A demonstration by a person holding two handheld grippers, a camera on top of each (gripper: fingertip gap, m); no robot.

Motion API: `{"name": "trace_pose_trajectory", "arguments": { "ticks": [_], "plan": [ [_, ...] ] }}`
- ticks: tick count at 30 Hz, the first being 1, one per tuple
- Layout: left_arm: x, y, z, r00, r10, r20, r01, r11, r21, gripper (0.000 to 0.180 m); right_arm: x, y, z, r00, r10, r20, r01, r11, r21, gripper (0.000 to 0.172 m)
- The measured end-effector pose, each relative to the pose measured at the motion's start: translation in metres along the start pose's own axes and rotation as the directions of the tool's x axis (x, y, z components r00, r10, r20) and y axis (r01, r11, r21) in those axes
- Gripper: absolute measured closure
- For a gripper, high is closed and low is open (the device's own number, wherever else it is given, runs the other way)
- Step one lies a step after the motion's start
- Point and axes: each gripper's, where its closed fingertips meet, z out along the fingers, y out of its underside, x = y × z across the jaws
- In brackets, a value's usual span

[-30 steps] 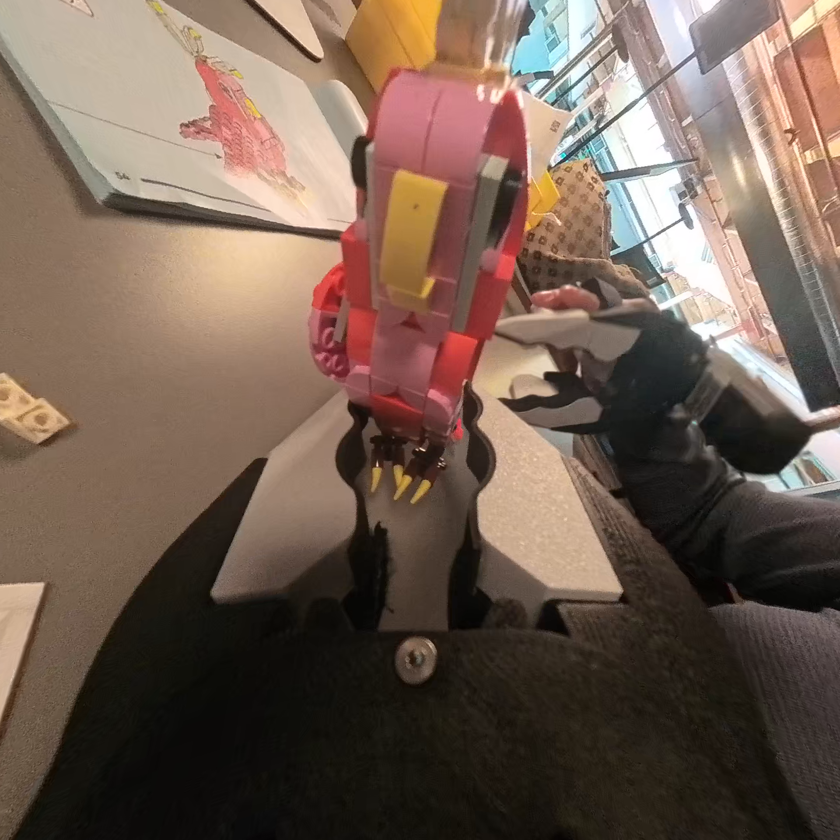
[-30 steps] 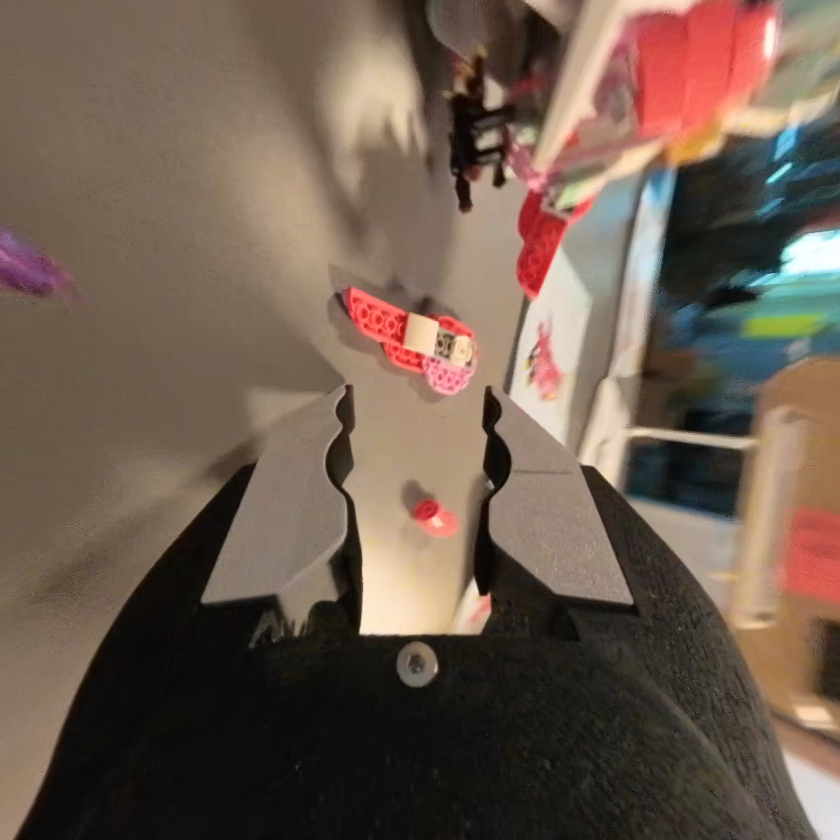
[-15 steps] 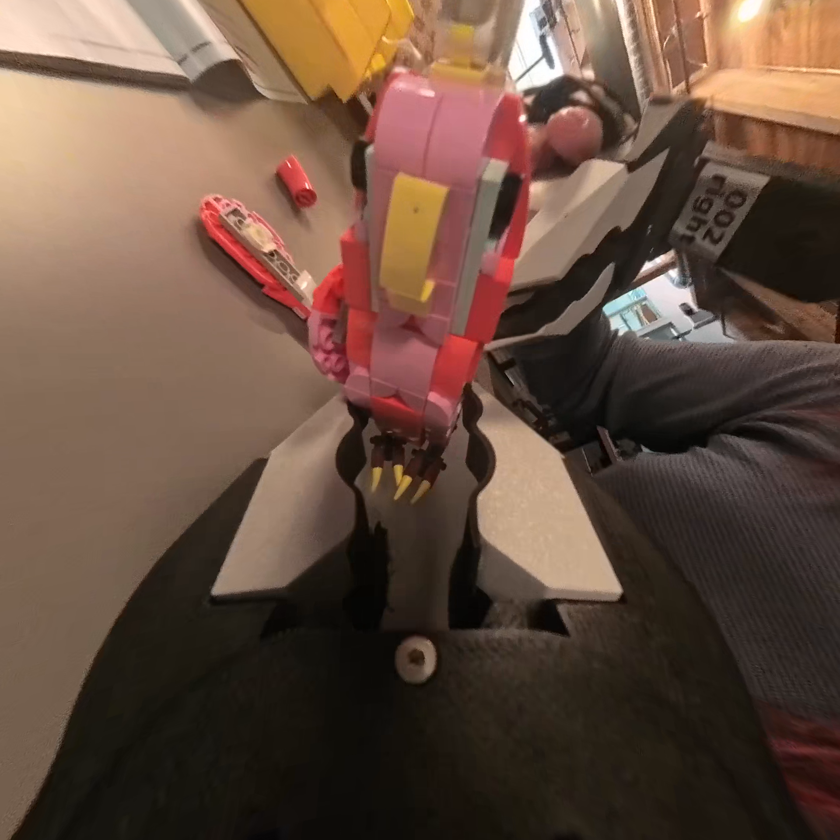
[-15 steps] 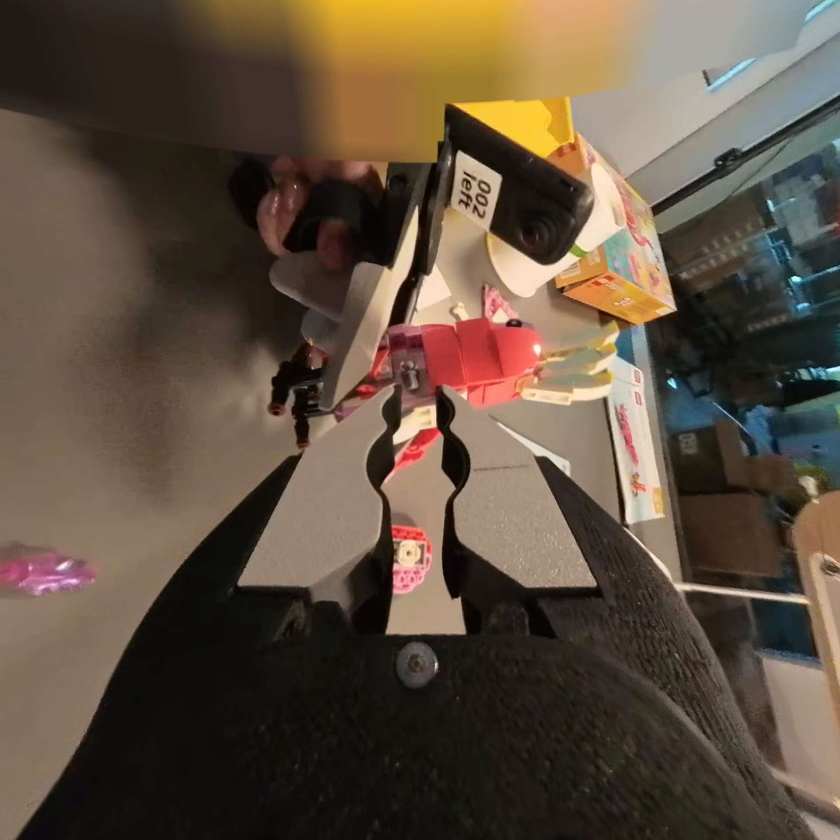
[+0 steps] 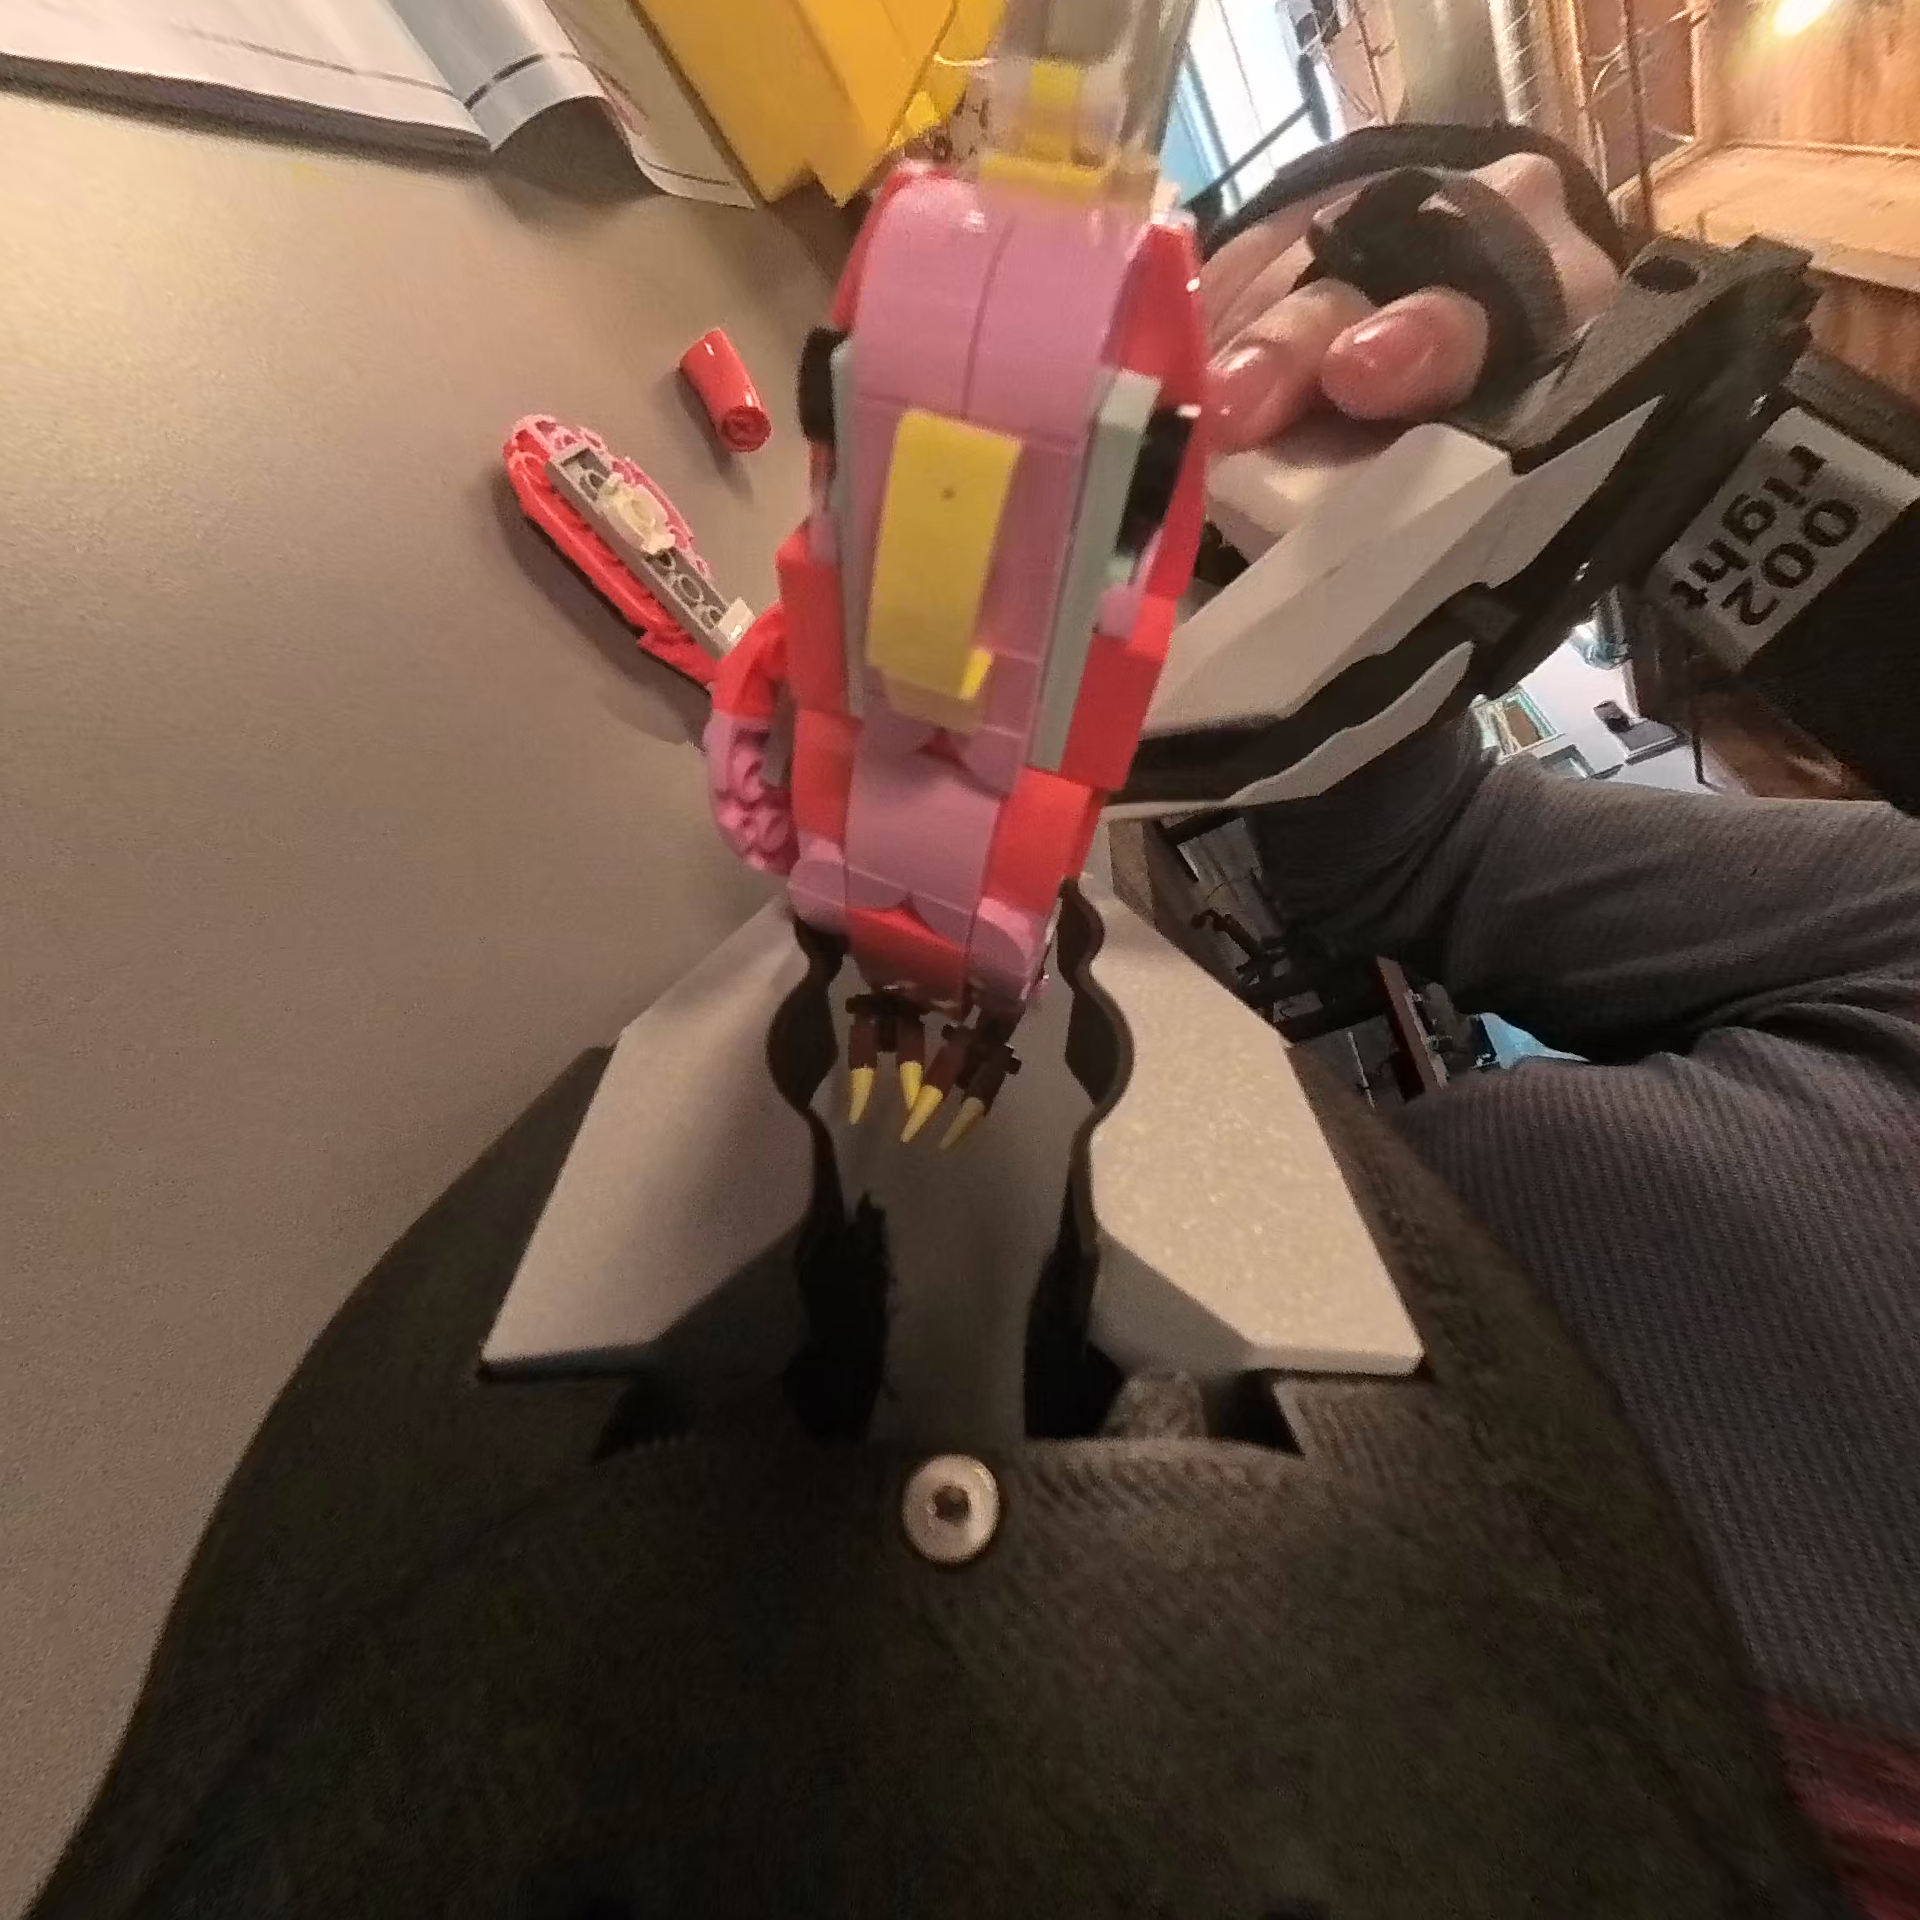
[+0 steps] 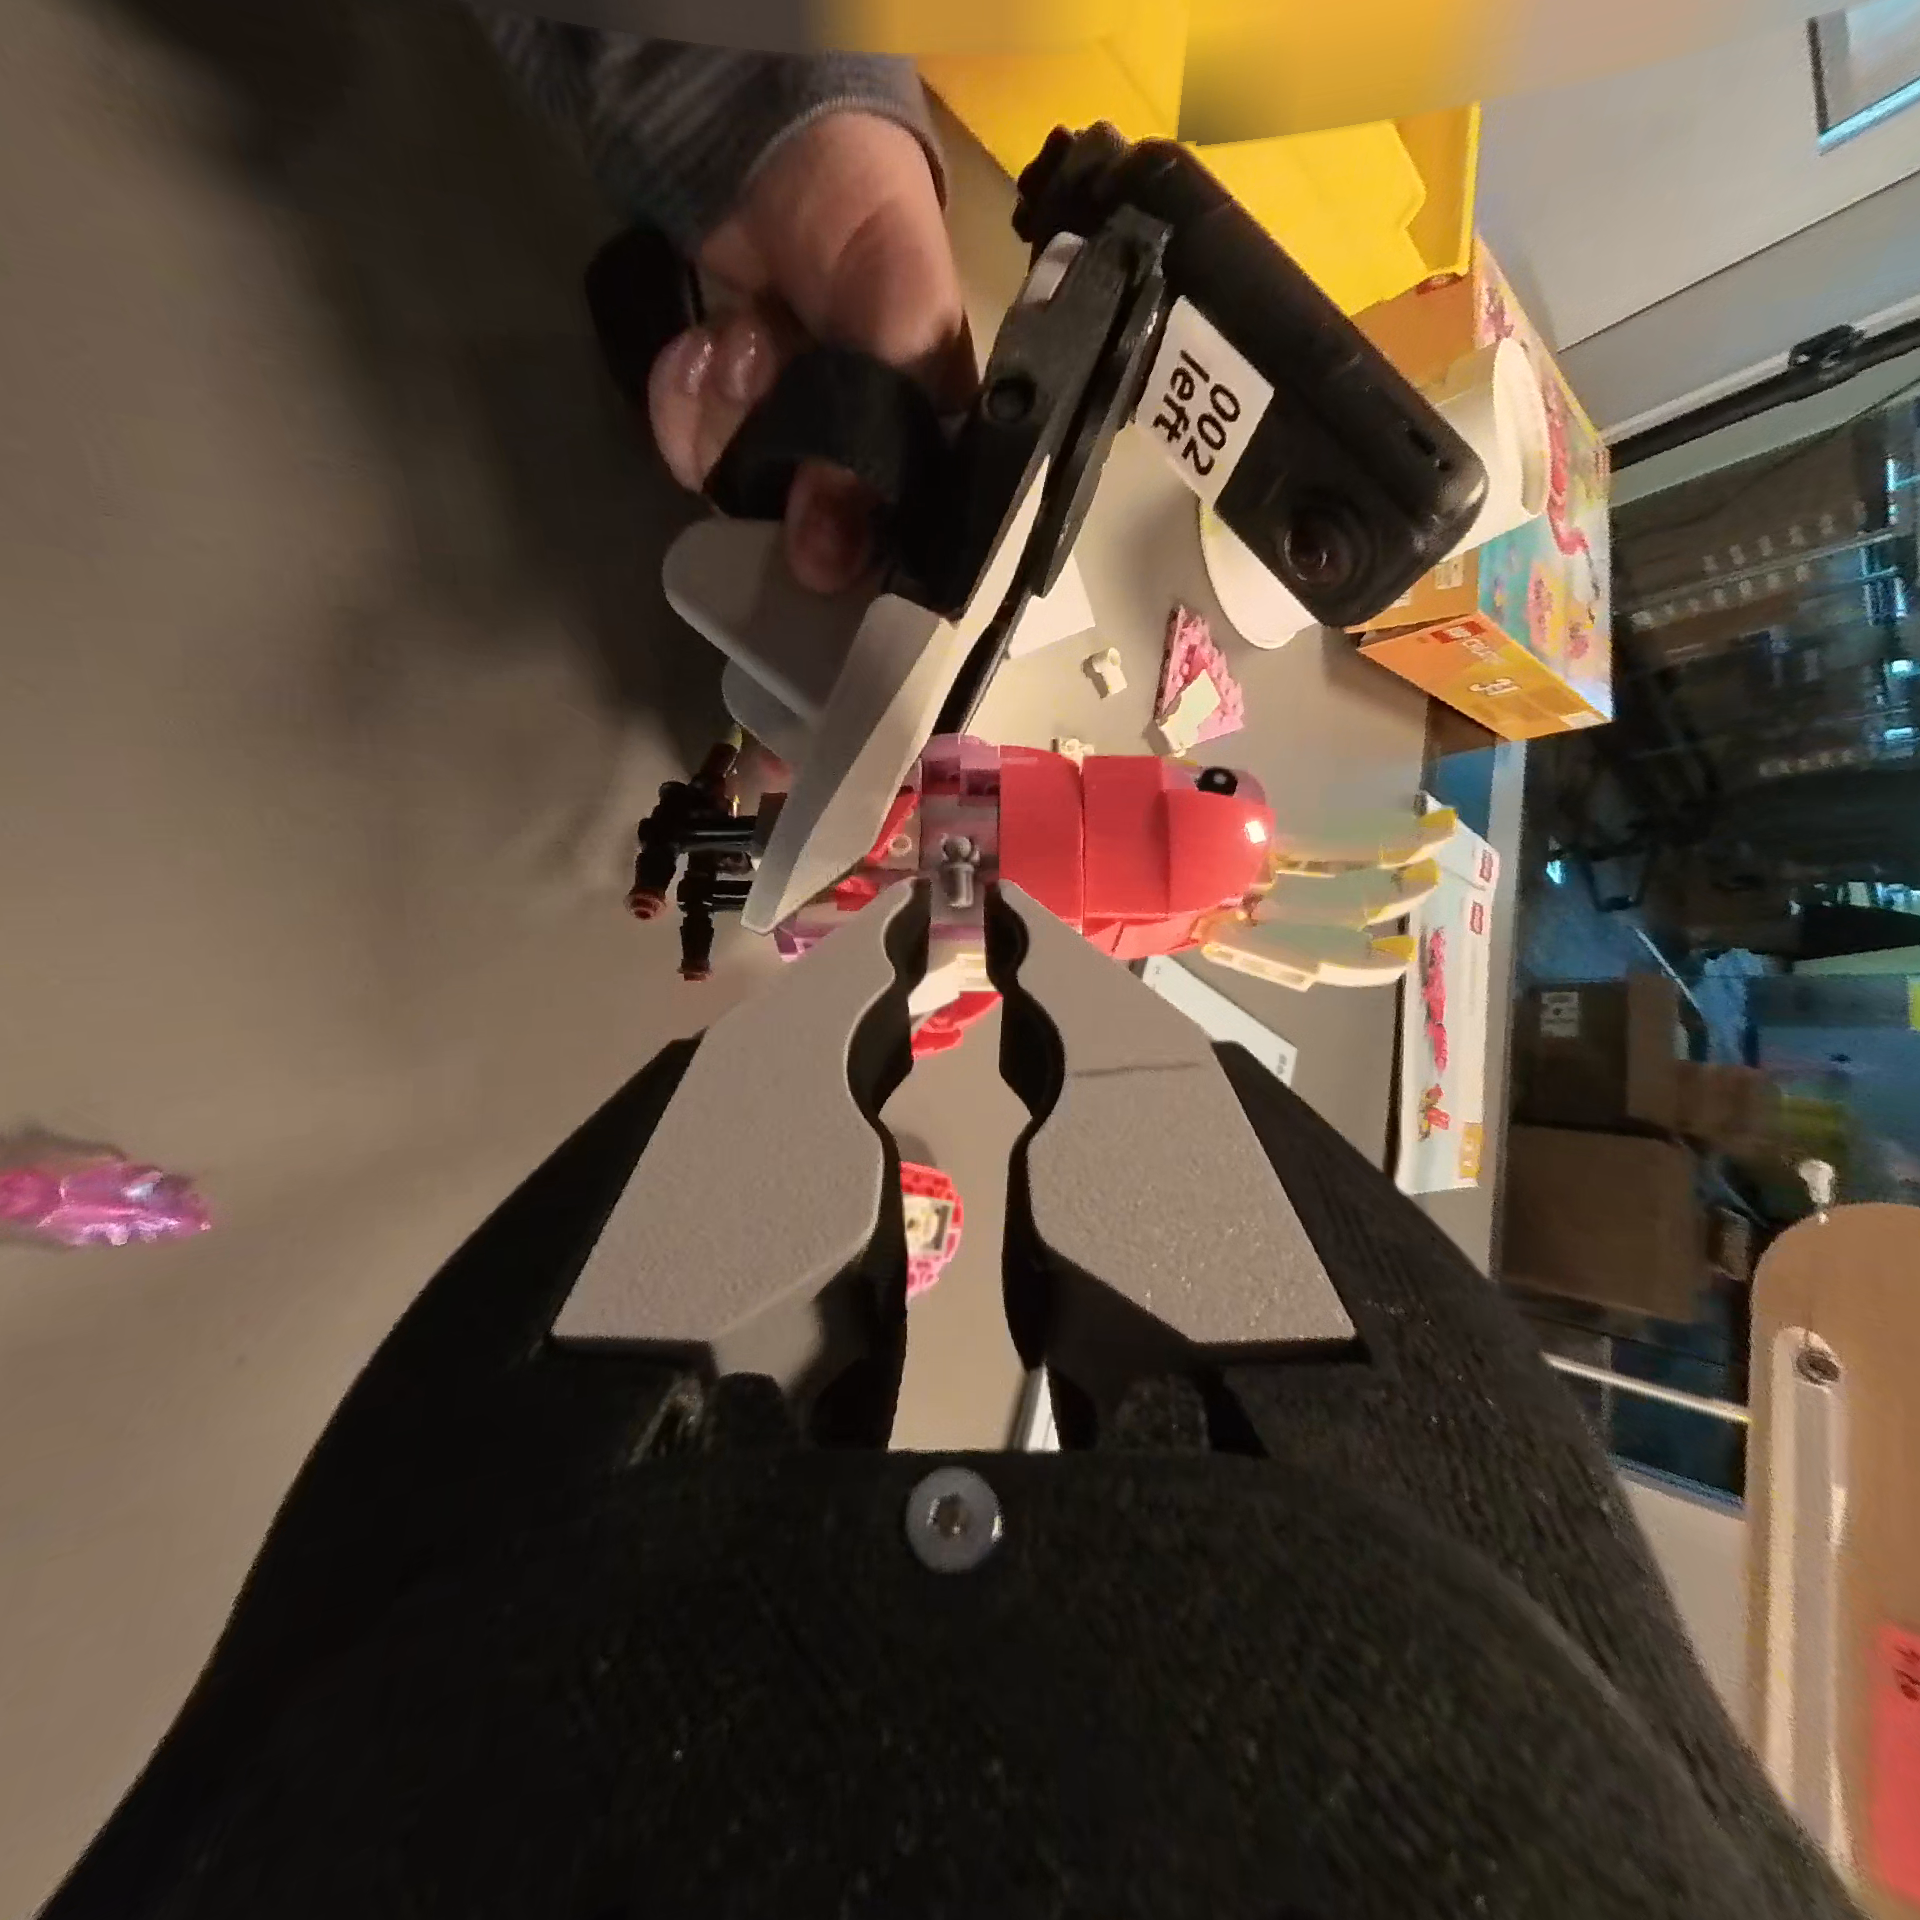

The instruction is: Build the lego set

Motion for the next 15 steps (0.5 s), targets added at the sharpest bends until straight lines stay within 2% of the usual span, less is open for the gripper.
{"name": "trace_pose_trajectory", "arguments": {
  "ticks": [6,12,15],
  "plan": [
    [0.000,-0.001,-0.001,1.000,0.017,0.008,-0.017,1.000,0.012,0.140,0.003,0.002,0.004,0.997,-0.056,-0.050,0.053,0.997,-0.063,0.170],
    [-0.009,-0.007,-0.001,0.993,0.048,0.110,-0.055,0.997,0.053,0.141,0.005,0.008,0.004,0.996,-0.009,-0.086,-0.008,0.980,-0.200,0.171],
    [-0.015,-0.009,0.001,0.985,0.015,0.170,-0.030,0.996,0.084,0.141,0.005,0.013,0.007,0.992,-0.028,-0.124,-0.007,0.962,-0.272,0.171]
  ]
}}
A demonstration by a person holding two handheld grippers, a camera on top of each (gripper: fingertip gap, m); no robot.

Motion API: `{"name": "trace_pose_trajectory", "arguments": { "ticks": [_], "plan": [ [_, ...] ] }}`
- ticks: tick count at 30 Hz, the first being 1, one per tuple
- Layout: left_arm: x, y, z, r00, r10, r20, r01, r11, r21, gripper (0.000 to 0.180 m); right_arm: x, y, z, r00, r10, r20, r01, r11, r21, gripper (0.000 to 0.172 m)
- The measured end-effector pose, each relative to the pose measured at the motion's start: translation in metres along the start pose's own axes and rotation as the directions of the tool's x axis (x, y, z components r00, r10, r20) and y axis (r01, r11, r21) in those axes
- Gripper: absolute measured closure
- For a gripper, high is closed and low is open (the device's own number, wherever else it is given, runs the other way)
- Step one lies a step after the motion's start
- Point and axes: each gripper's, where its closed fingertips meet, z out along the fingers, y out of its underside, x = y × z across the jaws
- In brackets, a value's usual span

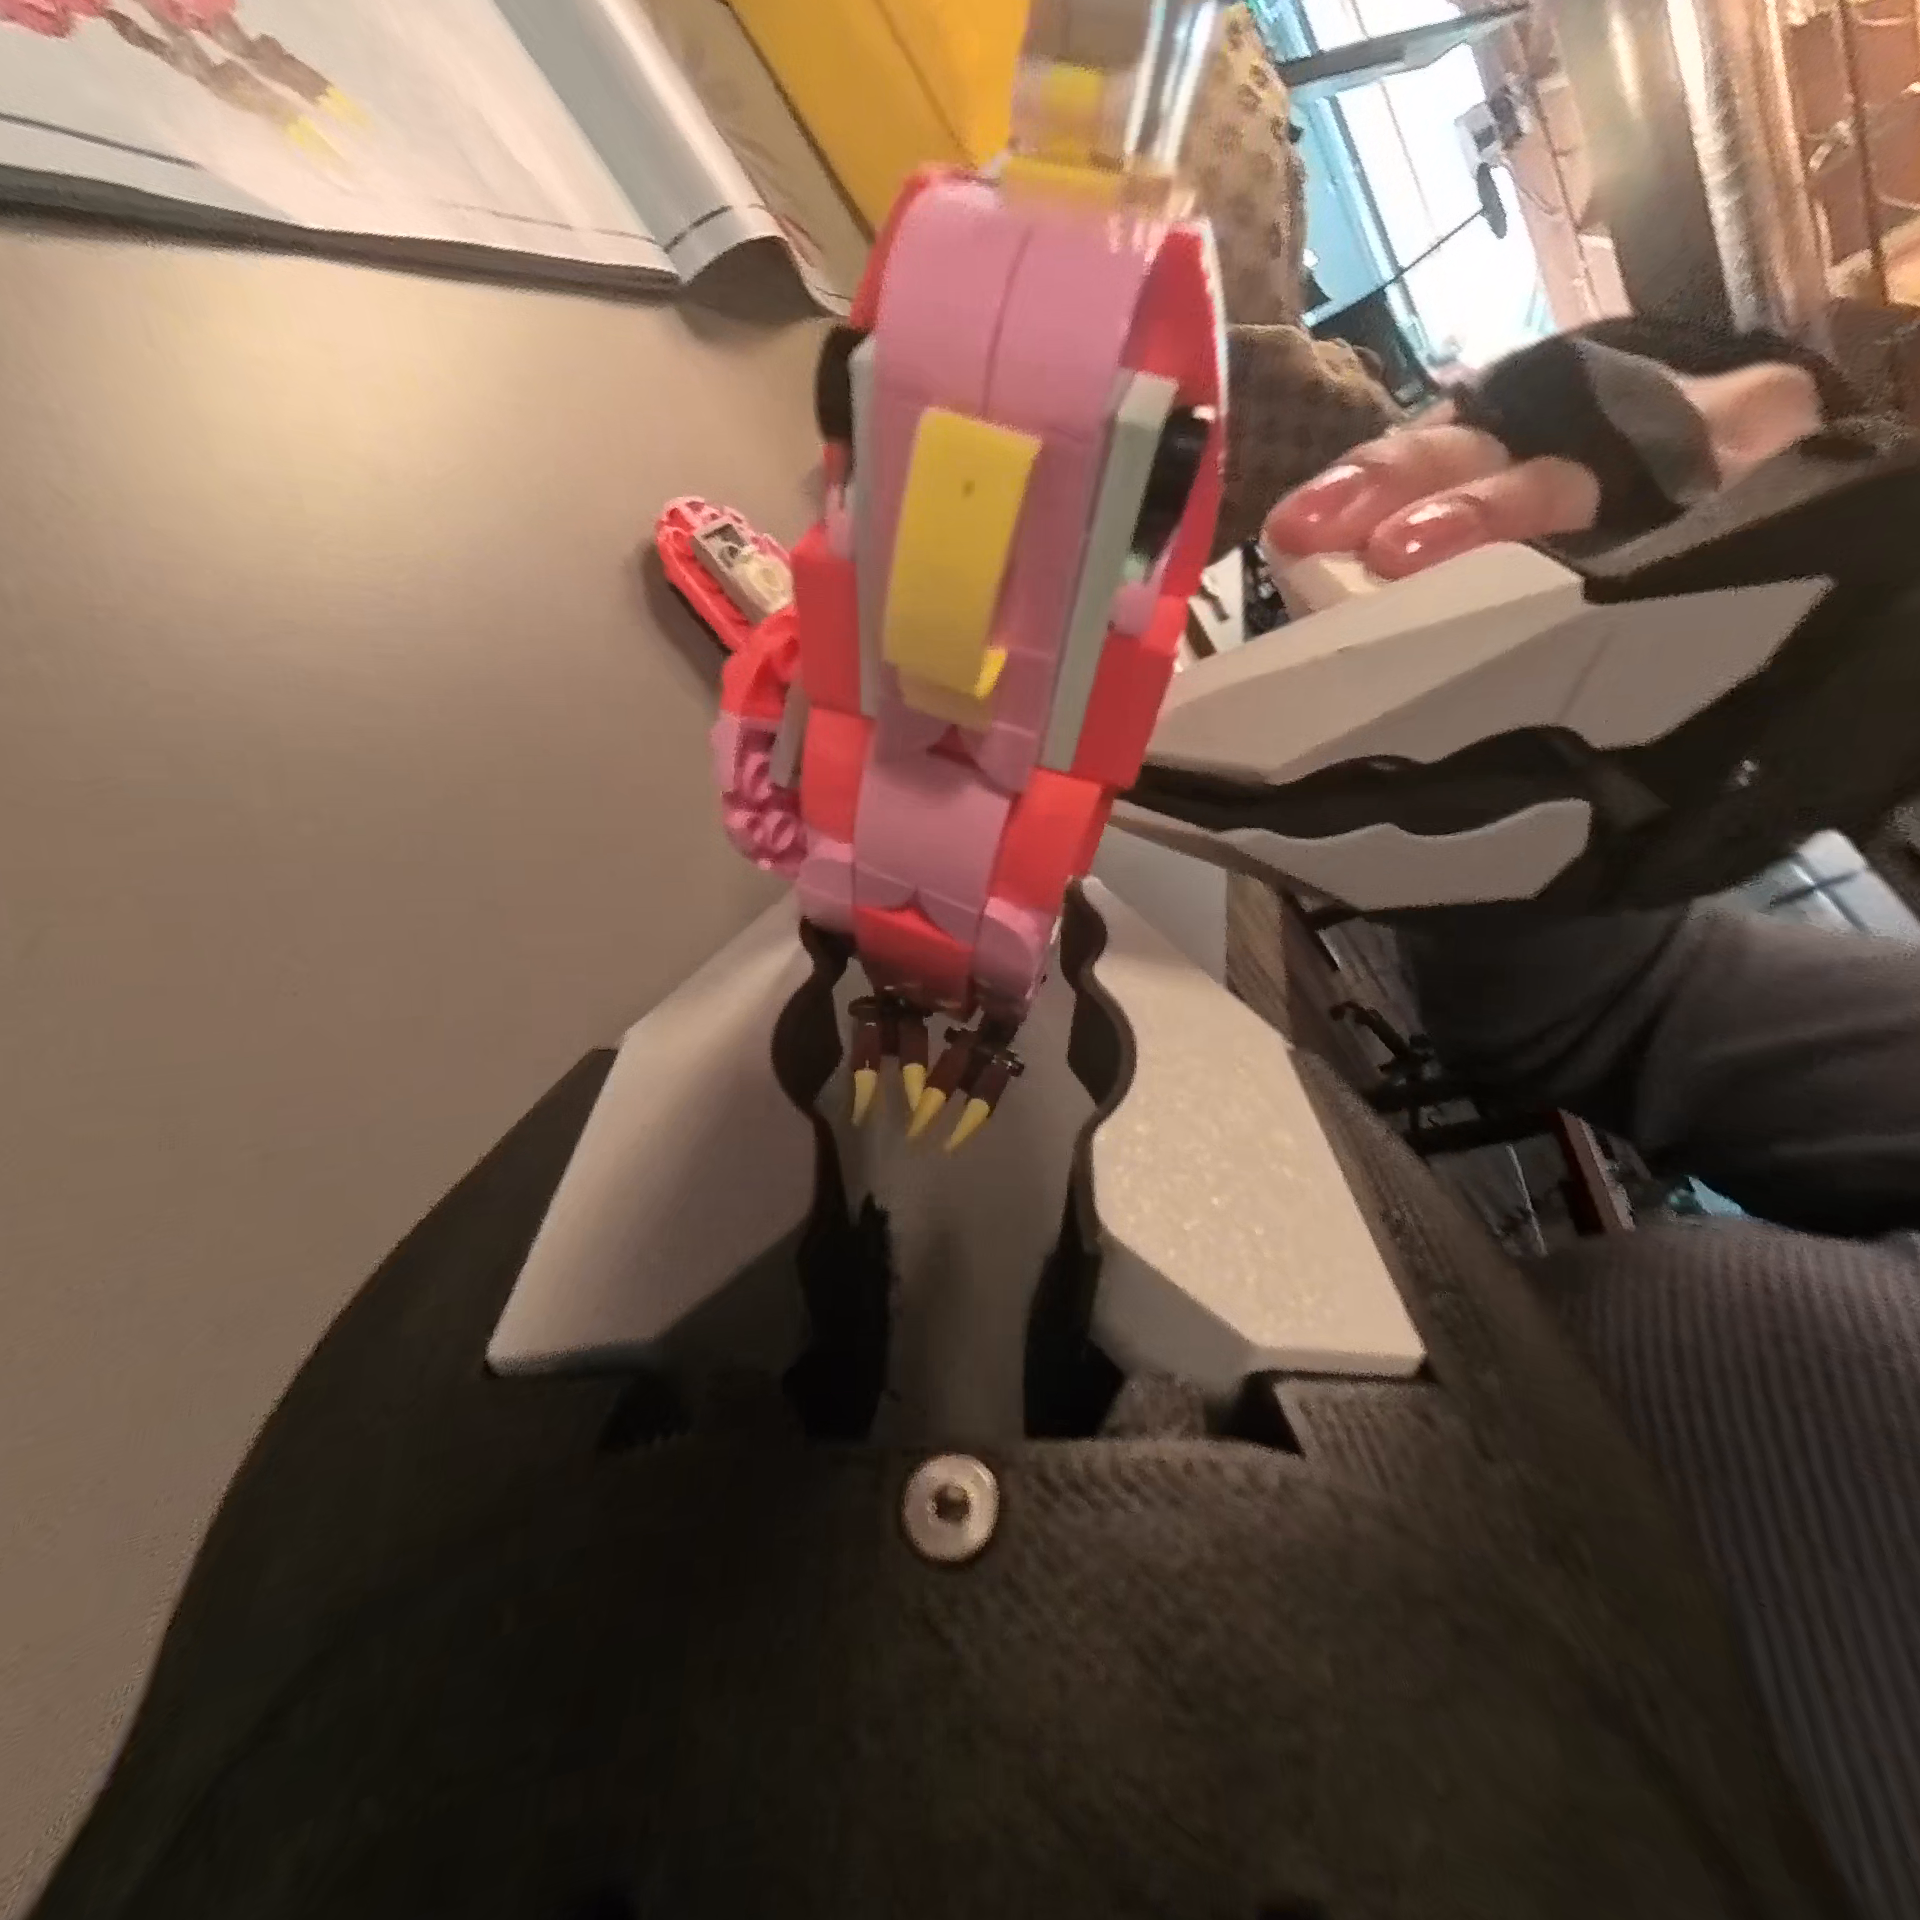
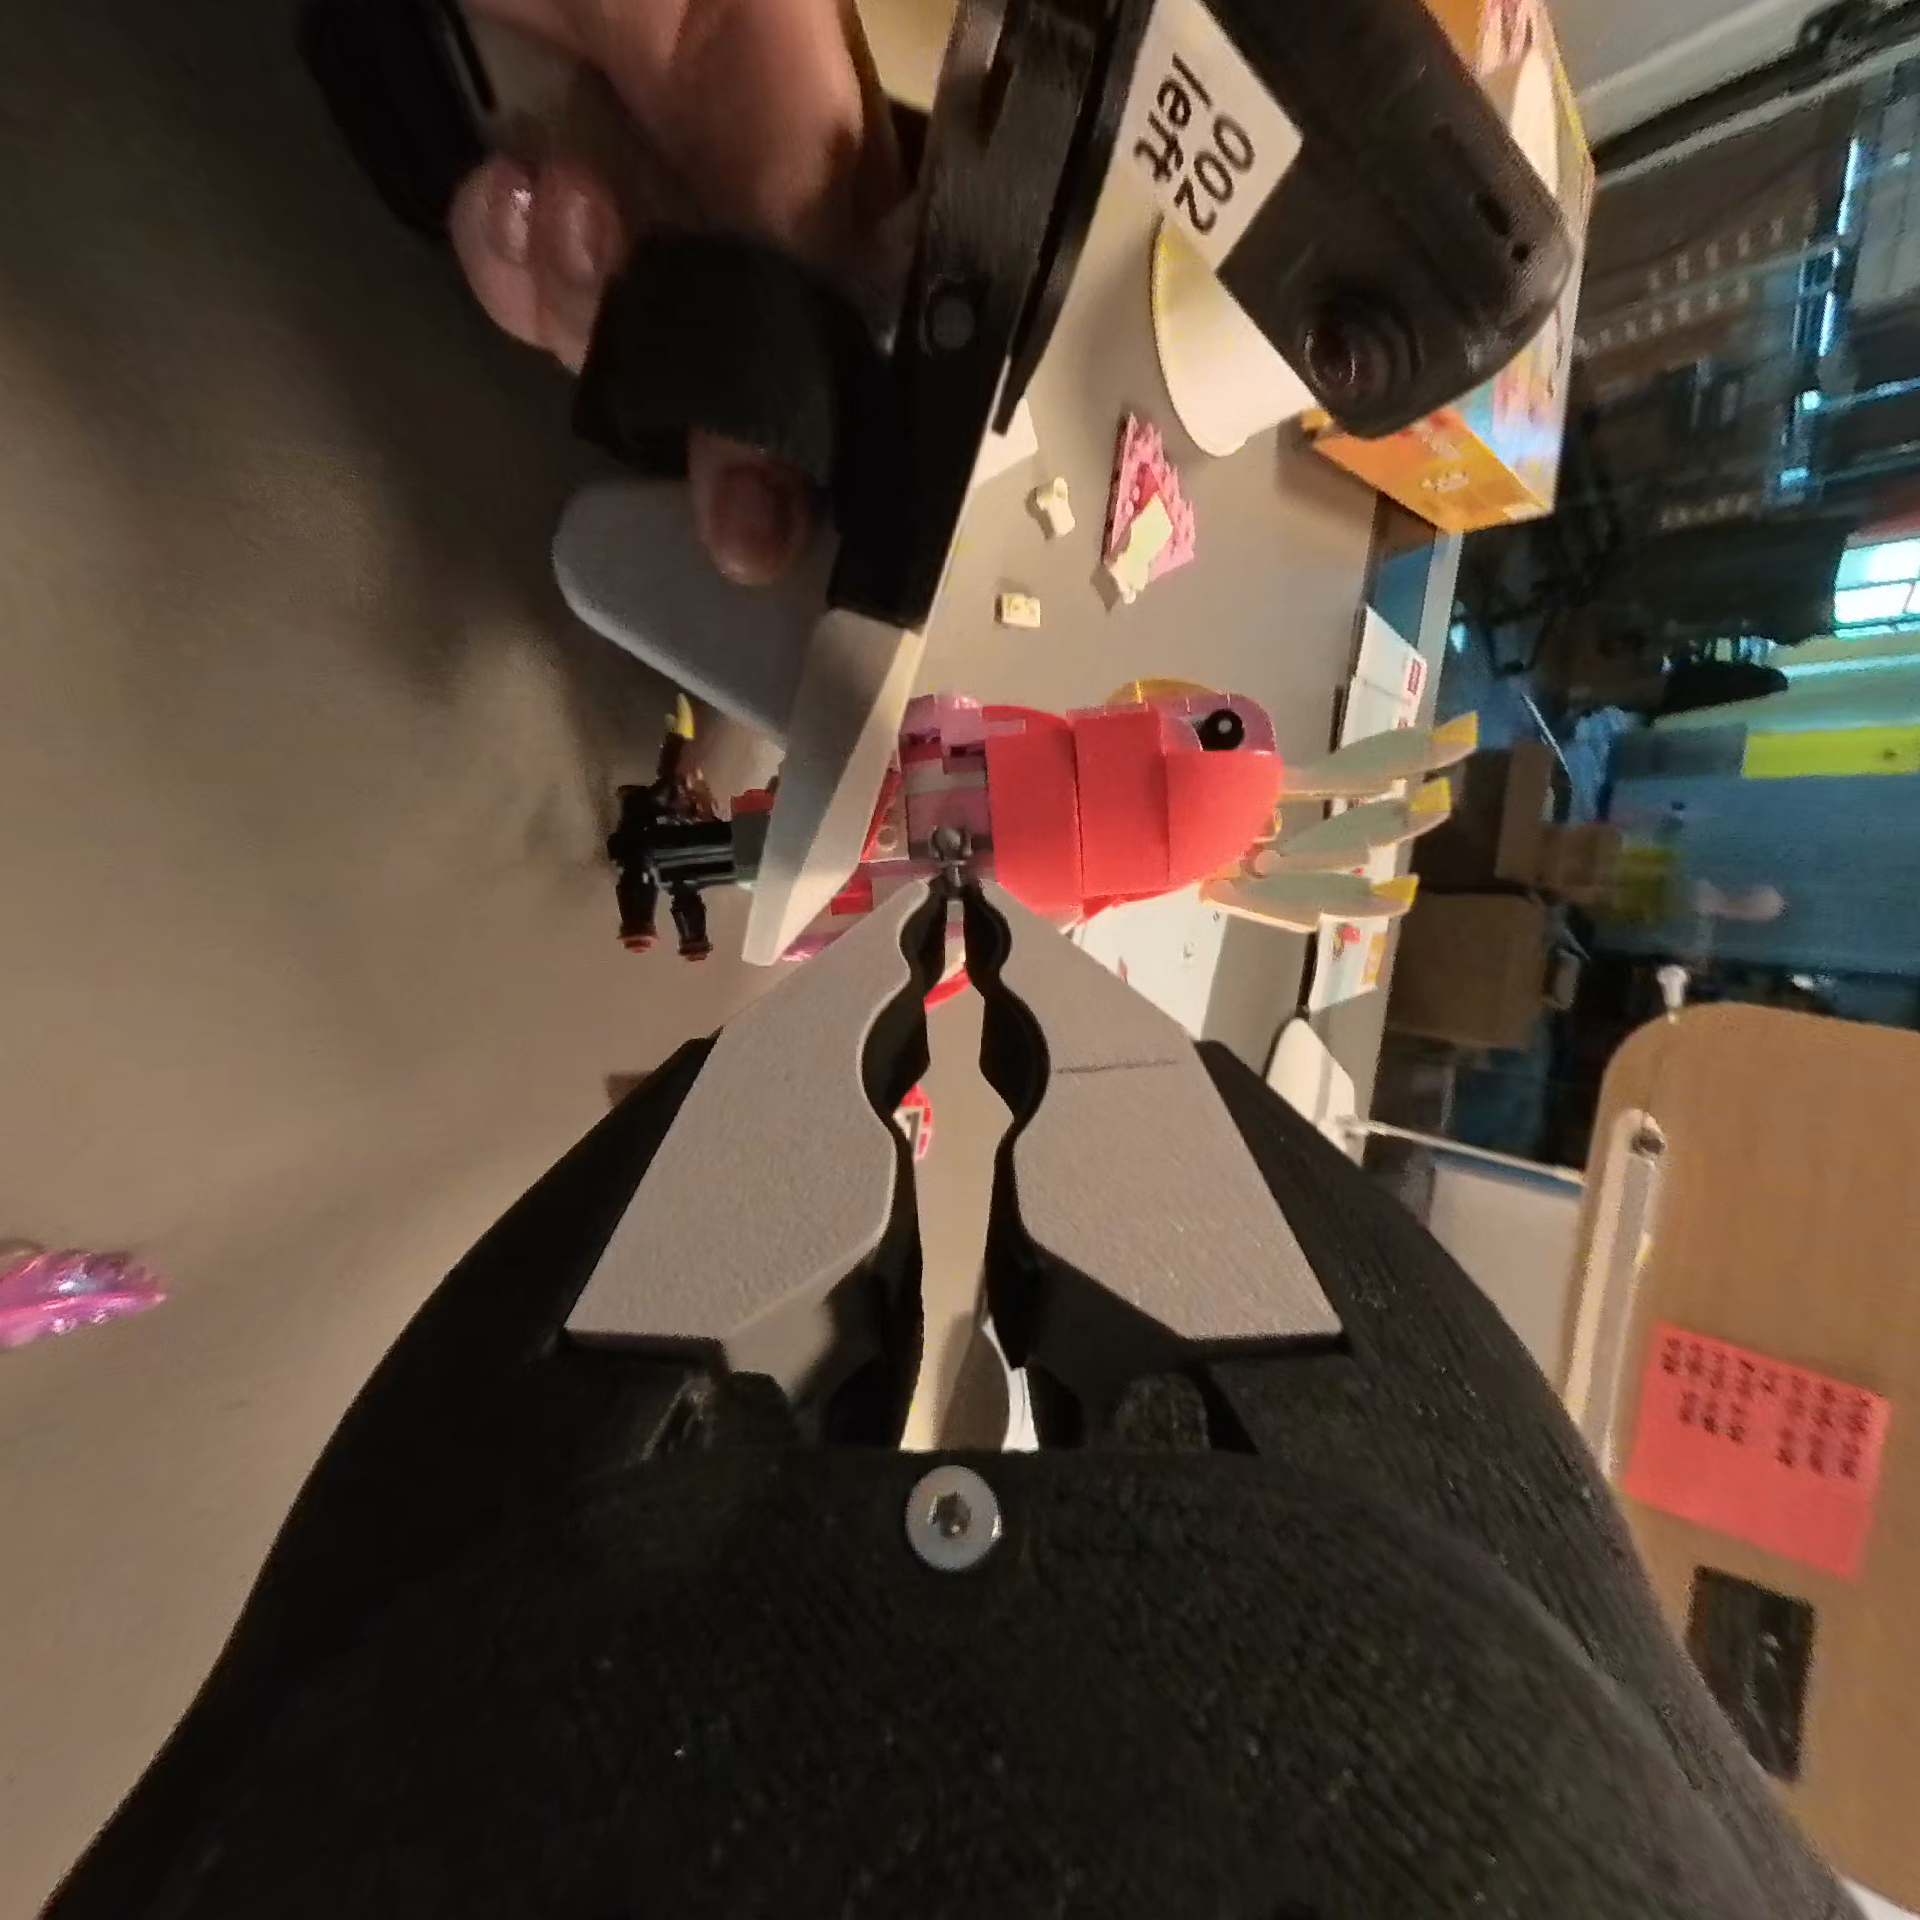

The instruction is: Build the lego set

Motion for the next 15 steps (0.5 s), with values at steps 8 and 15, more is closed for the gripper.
{"name": "trace_pose_trajectory", "arguments": {
  "ticks": [8,15],
  "plan": [
    [-0.012,-0.004,0.006,0.990,0.007,0.139,-0.014,0.999,0.050,0.141,-0.002,0.005,0.003,0.995,-0.058,-0.086,0.044,0.986,-0.159,0.172],
    [-0.015,-0.007,0.006,0.987,-0.002,0.162,-0.010,0.997,0.075,0.141,0.000,0.004,0.003,0.988,-0.033,-0.148,0.015,0.993,-0.121,0.172]
  ]
}}
